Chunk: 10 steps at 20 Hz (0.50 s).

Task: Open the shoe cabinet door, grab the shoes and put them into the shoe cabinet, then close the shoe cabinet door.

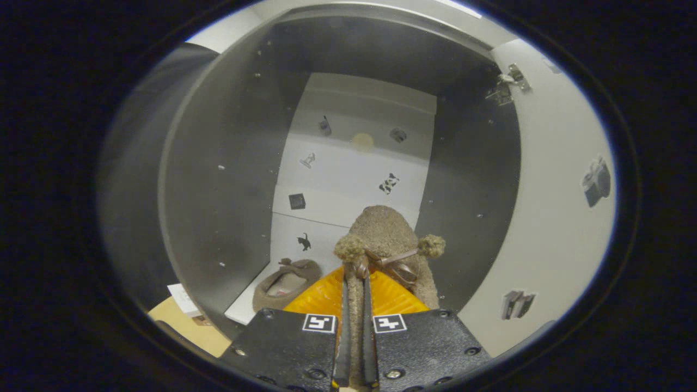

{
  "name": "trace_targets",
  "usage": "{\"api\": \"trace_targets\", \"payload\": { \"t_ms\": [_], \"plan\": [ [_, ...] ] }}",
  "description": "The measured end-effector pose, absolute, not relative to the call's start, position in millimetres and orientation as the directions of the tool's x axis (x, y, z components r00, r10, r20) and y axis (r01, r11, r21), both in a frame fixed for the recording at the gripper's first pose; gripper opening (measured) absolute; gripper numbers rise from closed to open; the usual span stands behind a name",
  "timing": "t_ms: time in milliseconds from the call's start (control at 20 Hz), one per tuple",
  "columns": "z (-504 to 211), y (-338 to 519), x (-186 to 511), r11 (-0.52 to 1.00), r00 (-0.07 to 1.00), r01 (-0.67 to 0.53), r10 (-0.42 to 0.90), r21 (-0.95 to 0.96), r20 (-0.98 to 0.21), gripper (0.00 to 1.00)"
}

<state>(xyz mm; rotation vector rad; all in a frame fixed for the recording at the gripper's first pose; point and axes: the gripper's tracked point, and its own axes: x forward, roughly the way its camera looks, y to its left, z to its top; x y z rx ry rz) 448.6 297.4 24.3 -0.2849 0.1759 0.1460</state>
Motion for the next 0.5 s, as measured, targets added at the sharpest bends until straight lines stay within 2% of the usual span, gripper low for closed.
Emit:
{"api": "trace_targets", "payload": {
  "t_ms": [500],
  "plan": [
    [-66.6,311.0,545.7,0.948,0.936,-0.194,0.102,-0.251,-0.337,0.13]
  ]
}}
